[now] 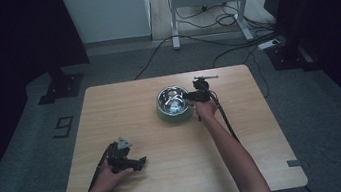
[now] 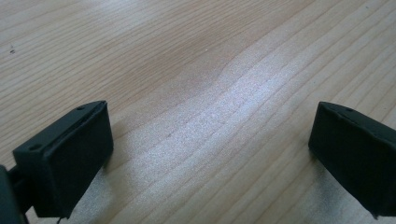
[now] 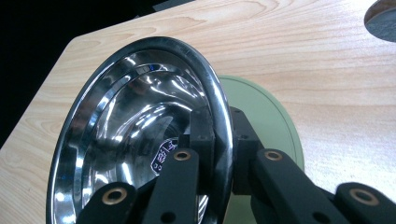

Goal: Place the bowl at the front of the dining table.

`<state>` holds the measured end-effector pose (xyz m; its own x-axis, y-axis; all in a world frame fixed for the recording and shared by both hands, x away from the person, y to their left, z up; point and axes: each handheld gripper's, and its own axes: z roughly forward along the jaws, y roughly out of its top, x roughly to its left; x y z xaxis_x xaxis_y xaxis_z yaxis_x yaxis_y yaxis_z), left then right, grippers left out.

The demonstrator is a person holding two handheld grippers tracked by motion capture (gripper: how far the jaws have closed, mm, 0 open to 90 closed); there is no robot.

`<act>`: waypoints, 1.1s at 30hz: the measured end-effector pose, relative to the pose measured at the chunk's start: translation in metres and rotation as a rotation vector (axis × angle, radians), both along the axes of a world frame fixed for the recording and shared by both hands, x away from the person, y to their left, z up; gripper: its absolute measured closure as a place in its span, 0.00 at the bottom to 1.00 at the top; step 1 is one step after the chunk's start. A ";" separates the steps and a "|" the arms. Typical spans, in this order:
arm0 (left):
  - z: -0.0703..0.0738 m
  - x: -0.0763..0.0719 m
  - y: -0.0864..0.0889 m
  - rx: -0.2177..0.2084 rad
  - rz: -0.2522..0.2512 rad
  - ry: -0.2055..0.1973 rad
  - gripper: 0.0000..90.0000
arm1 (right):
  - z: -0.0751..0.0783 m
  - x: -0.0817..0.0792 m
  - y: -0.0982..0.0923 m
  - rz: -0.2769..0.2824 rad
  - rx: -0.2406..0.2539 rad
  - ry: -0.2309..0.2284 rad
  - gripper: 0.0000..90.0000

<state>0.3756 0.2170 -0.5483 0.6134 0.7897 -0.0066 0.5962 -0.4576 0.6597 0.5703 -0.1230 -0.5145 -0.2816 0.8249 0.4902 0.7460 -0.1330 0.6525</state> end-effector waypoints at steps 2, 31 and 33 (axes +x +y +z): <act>0.000 0.000 0.000 0.000 0.001 0.000 0.00 | 0.000 0.002 0.001 -0.001 0.004 0.003 0.93; 0.000 0.000 0.000 -0.002 0.003 0.000 0.00 | -0.025 0.006 -0.003 -0.057 0.020 0.036 0.88; 0.000 0.000 0.000 -0.001 0.003 0.000 0.00 | -0.025 0.005 -0.003 -0.055 0.021 0.036 0.87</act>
<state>0.3751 0.2168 -0.5484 0.6107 0.7918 -0.0076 0.5976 -0.4546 0.6605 0.5753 -0.1265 -0.5399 -0.2181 0.8281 0.5165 0.7599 -0.1880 0.6222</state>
